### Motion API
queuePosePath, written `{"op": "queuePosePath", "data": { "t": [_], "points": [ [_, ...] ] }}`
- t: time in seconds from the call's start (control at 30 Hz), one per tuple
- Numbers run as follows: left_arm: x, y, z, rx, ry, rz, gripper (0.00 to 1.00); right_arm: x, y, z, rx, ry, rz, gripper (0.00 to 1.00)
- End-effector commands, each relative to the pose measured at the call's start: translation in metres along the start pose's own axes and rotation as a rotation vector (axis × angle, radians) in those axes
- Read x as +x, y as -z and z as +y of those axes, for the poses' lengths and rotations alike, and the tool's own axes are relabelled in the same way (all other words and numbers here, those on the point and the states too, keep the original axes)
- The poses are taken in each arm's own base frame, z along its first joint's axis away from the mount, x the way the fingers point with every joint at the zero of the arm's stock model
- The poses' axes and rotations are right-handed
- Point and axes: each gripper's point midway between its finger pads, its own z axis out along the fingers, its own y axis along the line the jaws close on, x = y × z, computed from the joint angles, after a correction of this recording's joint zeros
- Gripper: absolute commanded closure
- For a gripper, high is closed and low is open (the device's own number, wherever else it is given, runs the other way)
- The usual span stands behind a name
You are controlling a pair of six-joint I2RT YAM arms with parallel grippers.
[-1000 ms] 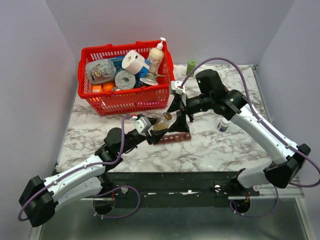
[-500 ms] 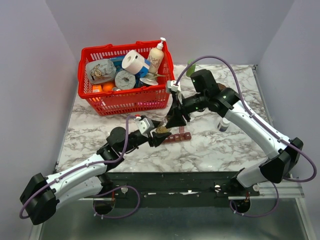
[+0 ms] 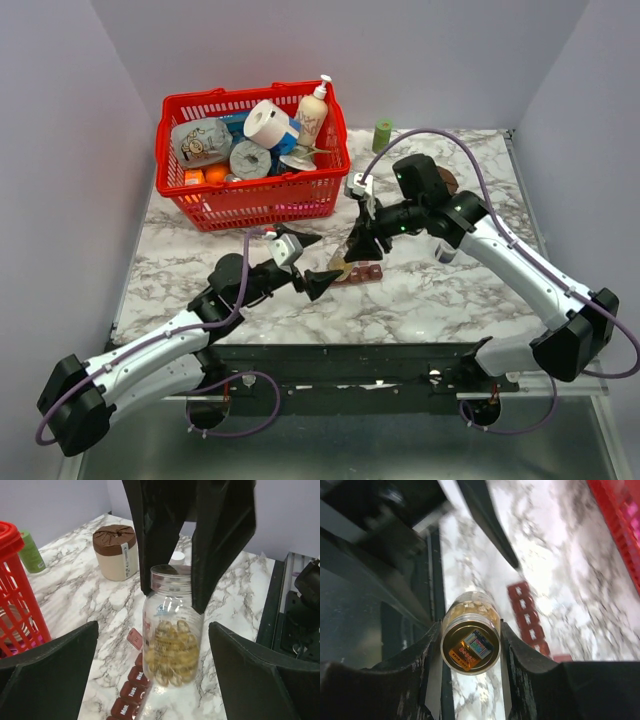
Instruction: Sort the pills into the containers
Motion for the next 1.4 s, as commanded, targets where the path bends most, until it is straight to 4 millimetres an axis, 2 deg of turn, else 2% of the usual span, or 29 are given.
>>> {"op": "queuePosePath", "data": {
  "t": [0.0, 0.07, 0.1, 0.13, 0.2, 0.3, 0.43, 0.6, 0.73, 1.0, 1.1, 1.2, 1.23, 1.37],
  "points": [
    [-0.017, 0.008, 0.005, -0.017, -0.074, 0.010, 0.01, 0.043, 0.025, -0.049, 0.245, -0.074, 0.070, 0.83],
    [-0.010, 0.014, 0.008, -0.023, -0.132, 0.083, 0.01, 0.062, 0.041, -0.076, 0.389, -0.089, 0.102, 0.83],
    [-0.008, 0.016, 0.010, -0.027, -0.151, 0.109, 0.01, 0.085, 0.051, -0.091, 0.455, -0.138, 0.126, 0.83],
    [0.000, 0.020, 0.011, -0.026, -0.158, 0.170, 0.01, 0.093, 0.060, -0.100, 0.503, -0.148, 0.131, 0.82],
    [0.009, 0.025, 0.016, -0.027, -0.227, 0.235, 0.01, 0.111, 0.086, -0.129, 0.653, -0.148, 0.156, 0.82],
    [0.034, 0.037, 0.023, -0.021, -0.303, 0.367, 0.01, 0.140, 0.111, -0.153, 0.776, -0.176, 0.196, 0.80],
    [0.061, 0.049, 0.024, 0.006, -0.332, 0.472, 0.01, 0.157, 0.129, -0.173, 0.820, -0.233, 0.203, 0.79],
    [0.075, 0.051, 0.012, 0.088, -0.345, 0.484, 0.01, 0.188, 0.147, -0.201, 0.896, -0.296, 0.257, 0.78],
    [0.080, 0.052, 0.006, 0.124, -0.355, 0.490, 0.01, 0.205, 0.157, -0.221, 0.934, -0.328, 0.283, 0.77],
    [0.085, 0.049, 0.013, 0.060, -0.303, 0.507, 0.01, 0.226, 0.178, -0.239, 1.002, -0.372, 0.299, 0.75],
    [0.089, 0.044, 0.016, 0.040, -0.272, 0.521, 0.01, 0.234, 0.182, -0.242, 1.018, -0.380, 0.309, 0.71],
    [0.102, 0.041, 0.016, 0.045, -0.241, 0.566, 0.01, 0.236, 0.183, -0.242, 1.012, -0.378, 0.308, 0.61],
    [0.107, 0.042, 0.015, 0.062, -0.245, 0.590, 0.01, 0.237, 0.182, -0.241, 1.005, -0.375, 0.307, 0.51],
    [0.130, 0.040, 0.006, 0.171, -0.246, 0.694, 0.01, 0.221, 0.183, -0.231, 0.988, -0.327, 0.268, 0.25]
  ]
}}
